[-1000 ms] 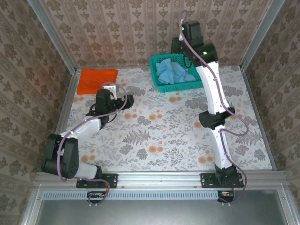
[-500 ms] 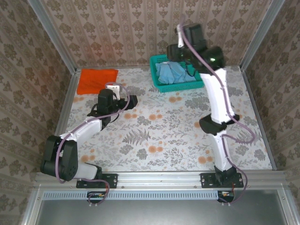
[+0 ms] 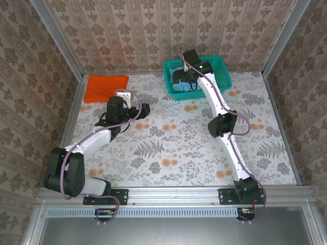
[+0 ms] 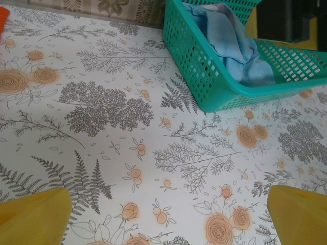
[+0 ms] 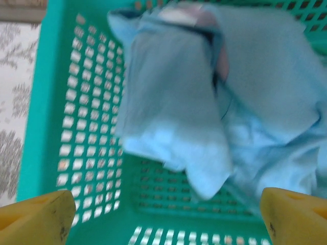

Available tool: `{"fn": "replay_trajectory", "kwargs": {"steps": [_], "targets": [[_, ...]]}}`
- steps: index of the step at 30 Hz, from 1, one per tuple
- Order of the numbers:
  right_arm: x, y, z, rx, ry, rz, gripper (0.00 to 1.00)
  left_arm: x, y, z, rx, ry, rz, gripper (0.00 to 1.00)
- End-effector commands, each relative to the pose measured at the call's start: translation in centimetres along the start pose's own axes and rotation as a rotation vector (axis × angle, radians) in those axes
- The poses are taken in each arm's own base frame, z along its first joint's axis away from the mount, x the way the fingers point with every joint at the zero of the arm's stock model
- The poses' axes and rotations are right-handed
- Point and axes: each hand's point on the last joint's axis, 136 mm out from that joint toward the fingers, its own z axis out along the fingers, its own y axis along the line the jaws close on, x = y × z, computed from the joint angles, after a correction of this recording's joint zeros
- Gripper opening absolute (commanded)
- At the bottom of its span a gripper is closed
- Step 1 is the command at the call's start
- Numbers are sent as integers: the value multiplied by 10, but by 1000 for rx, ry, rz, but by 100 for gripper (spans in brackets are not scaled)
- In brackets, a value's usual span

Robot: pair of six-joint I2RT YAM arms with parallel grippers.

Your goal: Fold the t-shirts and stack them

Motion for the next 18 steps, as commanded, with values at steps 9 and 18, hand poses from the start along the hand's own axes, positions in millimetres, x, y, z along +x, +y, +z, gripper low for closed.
{"fn": "replay_trajectory", "kwargs": {"steps": [9,18], "targets": [[-16,0,76,-142,-122,116,93,1,-3,12,9,32,27,99],[-6,12,105,-258,-116,197,51,5,-1,15,2,47,30,100]]}}
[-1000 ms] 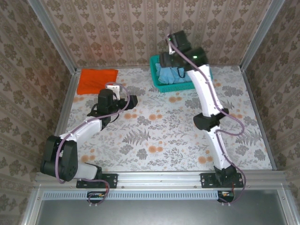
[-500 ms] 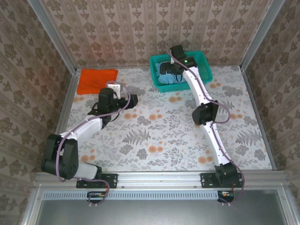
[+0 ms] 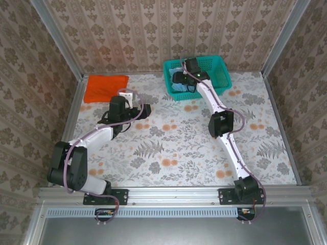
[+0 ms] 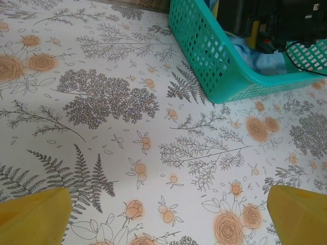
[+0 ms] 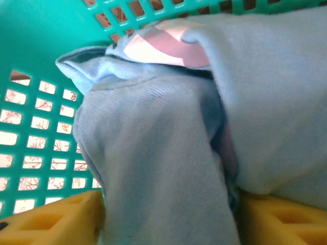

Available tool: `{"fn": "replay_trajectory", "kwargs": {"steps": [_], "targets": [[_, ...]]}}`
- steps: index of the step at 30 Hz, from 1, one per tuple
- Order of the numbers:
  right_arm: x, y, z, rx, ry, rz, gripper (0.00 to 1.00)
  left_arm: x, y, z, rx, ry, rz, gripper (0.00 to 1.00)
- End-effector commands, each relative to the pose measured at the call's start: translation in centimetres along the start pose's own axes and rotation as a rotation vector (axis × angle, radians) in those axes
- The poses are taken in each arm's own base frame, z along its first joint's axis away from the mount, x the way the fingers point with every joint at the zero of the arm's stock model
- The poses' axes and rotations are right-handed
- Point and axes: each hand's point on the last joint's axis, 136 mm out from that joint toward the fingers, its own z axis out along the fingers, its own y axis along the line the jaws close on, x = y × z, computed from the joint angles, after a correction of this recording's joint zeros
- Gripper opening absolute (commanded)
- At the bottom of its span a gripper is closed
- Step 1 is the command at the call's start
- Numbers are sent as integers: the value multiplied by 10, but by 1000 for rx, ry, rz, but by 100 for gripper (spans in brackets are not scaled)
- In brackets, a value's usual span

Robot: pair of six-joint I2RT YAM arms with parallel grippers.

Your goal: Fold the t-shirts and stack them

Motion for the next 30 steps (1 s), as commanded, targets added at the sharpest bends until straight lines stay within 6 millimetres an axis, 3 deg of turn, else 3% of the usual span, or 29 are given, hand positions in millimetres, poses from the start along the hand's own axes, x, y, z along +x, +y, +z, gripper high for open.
{"fn": "replay_trajectory", "kwargs": {"steps": [1,3,5,7,11,14,17,20,24,27,30], "targets": [[0,10,8,-90,-4,49,37,-7,-8,1,15,1,34,99],[-10,15,-4,-98,-20,38,13,-8,-8,1,15,-2,35,99],[-30,23,-28,-94,-60,13,0,-9,-8,0,17,-3,34,99],[-60,35,-64,-92,-133,-13,0,-9,-9,-1,17,-4,36,99],[-129,66,-168,-101,-311,-76,0,-12,-10,-3,22,-12,38,99],[-161,87,-248,-100,-424,-118,0,-14,-12,-5,25,-21,36,99],[-174,106,-321,-97,-499,-164,0,-18,-14,-9,31,-35,35,99],[-172,120,-382,-89,-537,-209,0,-23,-17,-14,35,-52,35,99],[-147,134,-447,-106,-508,-233,0,-28,-20,-22,43,-74,22,99],[-114,150,-480,-120,-453,-286,0,-33,-26,-29,52,-95,13,99],[-80,166,-495,-116,-383,-341,0,-37,-35,-36,58,-109,14,99]]}}
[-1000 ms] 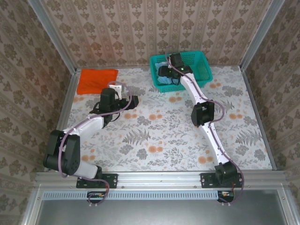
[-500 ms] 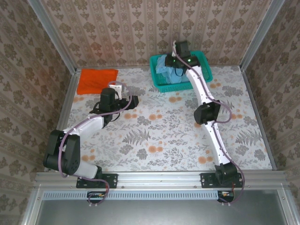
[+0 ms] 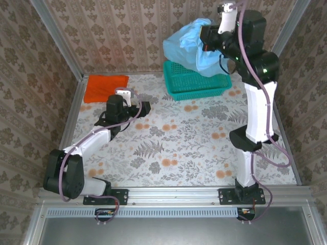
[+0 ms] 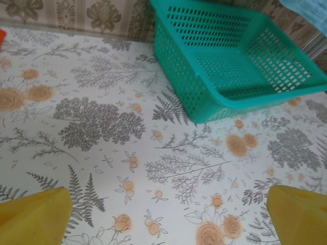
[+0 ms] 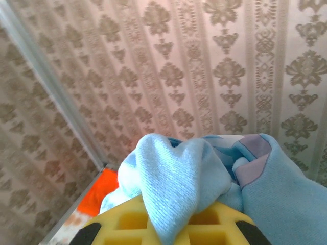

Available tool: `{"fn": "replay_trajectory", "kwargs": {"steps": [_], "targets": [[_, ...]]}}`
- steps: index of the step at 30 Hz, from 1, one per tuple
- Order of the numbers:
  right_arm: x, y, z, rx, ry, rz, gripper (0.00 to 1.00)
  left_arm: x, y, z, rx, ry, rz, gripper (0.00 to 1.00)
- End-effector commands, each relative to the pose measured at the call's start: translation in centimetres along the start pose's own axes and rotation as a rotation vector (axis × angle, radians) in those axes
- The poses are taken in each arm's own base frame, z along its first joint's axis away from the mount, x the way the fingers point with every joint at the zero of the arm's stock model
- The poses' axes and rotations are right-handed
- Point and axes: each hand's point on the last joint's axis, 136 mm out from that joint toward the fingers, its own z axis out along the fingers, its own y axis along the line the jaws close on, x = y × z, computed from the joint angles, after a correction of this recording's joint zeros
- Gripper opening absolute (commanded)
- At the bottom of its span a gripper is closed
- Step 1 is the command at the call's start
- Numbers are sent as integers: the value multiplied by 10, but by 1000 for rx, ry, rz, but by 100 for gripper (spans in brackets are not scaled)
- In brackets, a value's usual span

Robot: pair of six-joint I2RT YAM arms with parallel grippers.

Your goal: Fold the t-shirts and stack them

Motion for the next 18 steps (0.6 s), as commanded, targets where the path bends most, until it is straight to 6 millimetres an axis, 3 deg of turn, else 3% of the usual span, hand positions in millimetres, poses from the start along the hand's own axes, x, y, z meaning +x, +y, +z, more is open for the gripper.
{"fn": "replay_trajectory", "kwargs": {"steps": [1,4,6,7,11,13,15,17,18], "targets": [[54,17,-16,26,204,-74,0,-13,-18,-13,19,-24,-9,99],[89,39,-12,23,326,-115,0,-18,-31,-24,20,-40,-17,99],[115,49,0,40,404,-155,0,-20,-30,-34,-6,-55,-34,99],[133,54,12,44,456,-178,0,-17,-40,-39,0,-54,-36,99],[206,64,65,31,642,-180,3,-6,-31,-60,-77,-57,-84,100],[242,73,84,-21,736,-167,35,4,-19,-67,-133,-44,-101,100],[263,73,92,-17,791,-175,52,14,-10,-72,-174,-22,-100,100],[272,64,93,22,821,-202,99,22,1,-79,-236,2,-97,100],[271,61,91,36,826,-211,100,25,6,-81,-259,5,-96,100]]}}
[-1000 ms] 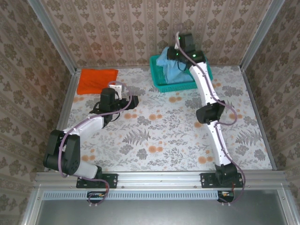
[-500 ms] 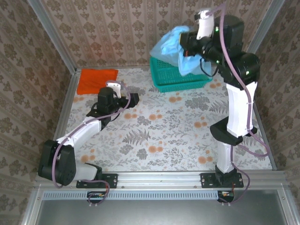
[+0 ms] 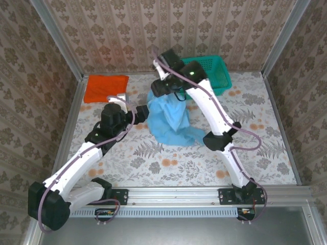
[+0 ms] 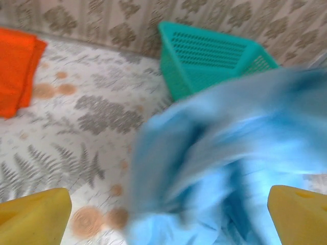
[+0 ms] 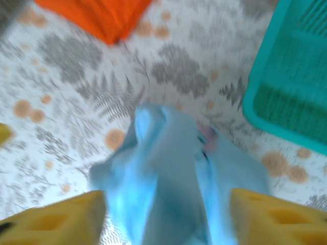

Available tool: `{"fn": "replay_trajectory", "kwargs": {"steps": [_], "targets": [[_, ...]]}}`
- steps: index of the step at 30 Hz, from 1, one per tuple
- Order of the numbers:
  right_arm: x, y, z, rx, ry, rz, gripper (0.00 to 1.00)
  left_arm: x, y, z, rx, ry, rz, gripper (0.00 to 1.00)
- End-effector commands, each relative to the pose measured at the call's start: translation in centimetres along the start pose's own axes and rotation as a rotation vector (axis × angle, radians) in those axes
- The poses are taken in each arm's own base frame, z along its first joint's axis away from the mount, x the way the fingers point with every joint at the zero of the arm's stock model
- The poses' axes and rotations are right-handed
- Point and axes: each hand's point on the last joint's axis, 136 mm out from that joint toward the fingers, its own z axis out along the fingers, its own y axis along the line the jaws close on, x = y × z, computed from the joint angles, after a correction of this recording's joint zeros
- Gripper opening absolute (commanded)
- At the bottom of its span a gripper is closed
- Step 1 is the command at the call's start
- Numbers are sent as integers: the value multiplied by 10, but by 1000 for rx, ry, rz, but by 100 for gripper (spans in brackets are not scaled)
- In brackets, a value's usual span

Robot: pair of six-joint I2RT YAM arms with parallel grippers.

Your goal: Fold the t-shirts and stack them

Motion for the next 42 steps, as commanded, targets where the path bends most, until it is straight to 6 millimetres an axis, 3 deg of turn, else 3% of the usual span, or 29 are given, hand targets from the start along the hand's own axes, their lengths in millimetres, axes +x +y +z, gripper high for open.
{"fn": "replay_trajectory", "kwargs": {"steps": [1,6,9,12,16,20,25,32,39,42], "targets": [[9,-12,-29,40,11,-13,100,25,36,-8,-167,60,-13,100],[23,-66,-77,151,22,57,100,30,42,-6,-179,63,-13,100],[41,-109,-107,217,5,143,100,43,35,8,-140,128,-16,100],[68,-164,-120,159,-109,378,99,58,30,23,-99,187,-29,100],[124,-248,-106,164,-219,724,100,80,26,43,-64,266,-34,98],[147,-290,-57,130,-209,898,97,96,25,57,-48,322,-34,95],[134,-311,5,64,-216,1025,96,101,28,62,-50,321,-30,94],[98,-303,75,88,-203,1083,97,104,35,65,-81,317,-19,94],[86,-305,121,137,-234,1241,85,105,36,65,-82,313,-16,93],[85,-307,132,174,-246,1296,74,106,36,65,-78,316,-18,93]]}}
